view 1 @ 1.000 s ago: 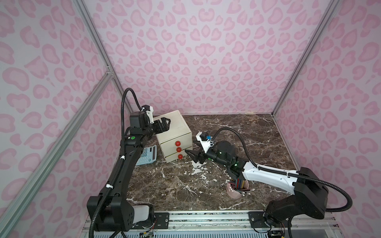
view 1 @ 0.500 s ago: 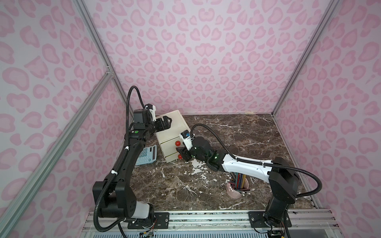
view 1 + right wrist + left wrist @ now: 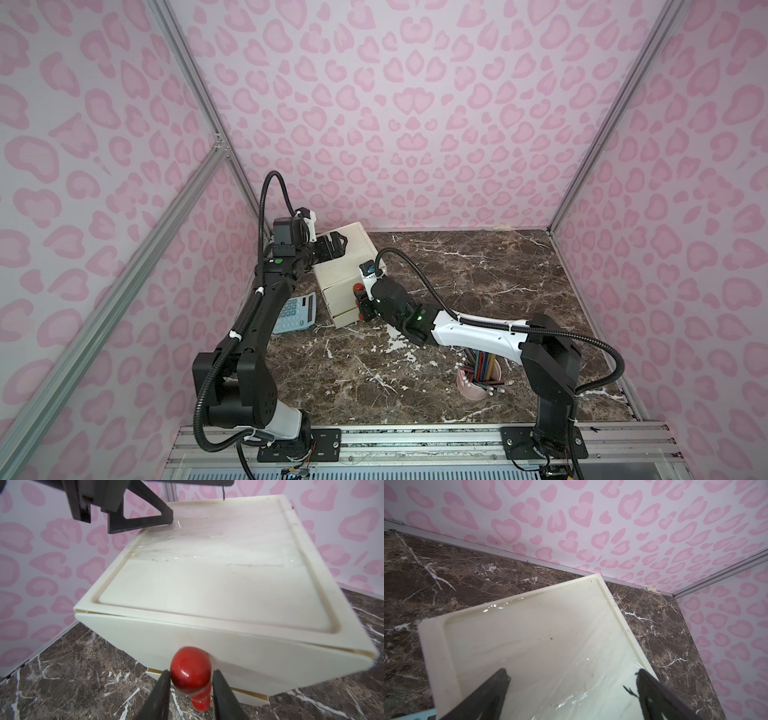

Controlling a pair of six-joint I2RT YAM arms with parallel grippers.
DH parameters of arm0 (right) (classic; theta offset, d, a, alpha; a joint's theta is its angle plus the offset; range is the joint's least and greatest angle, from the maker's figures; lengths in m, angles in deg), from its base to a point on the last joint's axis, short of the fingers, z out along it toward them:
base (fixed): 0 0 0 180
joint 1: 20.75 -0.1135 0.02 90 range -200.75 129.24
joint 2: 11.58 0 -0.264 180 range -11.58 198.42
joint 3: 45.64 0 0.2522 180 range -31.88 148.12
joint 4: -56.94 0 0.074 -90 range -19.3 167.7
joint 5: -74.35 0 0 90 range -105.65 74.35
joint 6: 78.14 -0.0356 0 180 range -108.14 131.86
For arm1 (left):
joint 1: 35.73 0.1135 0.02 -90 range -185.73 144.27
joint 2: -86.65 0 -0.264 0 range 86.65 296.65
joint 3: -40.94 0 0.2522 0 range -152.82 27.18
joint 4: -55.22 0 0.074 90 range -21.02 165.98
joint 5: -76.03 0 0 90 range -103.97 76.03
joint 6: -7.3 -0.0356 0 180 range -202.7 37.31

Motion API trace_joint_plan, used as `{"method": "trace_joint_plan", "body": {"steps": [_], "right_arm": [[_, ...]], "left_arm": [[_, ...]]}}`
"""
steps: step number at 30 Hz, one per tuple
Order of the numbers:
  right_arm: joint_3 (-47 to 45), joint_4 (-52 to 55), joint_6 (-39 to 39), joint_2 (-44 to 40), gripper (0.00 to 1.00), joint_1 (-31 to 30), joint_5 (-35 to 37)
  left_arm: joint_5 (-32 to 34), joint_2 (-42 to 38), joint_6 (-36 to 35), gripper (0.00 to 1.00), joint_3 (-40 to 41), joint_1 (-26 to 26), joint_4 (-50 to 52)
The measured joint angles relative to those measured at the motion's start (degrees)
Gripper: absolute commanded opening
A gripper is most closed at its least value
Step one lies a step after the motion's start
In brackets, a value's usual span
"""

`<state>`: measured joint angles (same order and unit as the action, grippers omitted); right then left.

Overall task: Take the sponge out of the drawer
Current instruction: Open the drawer in the storage box.

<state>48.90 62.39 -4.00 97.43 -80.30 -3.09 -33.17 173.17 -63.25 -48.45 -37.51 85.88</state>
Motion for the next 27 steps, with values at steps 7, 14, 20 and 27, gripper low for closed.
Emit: {"method": "trace_joint_plan", "body": {"steps": [7,14,20,27], "right_arm": [[3.52,-0.74,0.59,3.02,0.4,-0.02,3.06],[4.33,-1.27,3.19,4.02,0.4,1.88,2.4],[4.33,-1.77,5.03,4.02,0.38,3.17,0.7],[3.23,-2.69,5.6,4.02,0.31,3.3,-0.15]], "left_arm": [[-0.11,0.72,-0.15,0.98,-0.22,0.0,-1.03],[-0.15,1.05,-0.15,0.98,-0.26,0.0,-1.64],[-0.33,1.84,-0.15,0.98,-0.83,-0.04,-1.99],[-0.74,3.19,-0.13,0.99,-1.92,0.0,-2.38]]}}
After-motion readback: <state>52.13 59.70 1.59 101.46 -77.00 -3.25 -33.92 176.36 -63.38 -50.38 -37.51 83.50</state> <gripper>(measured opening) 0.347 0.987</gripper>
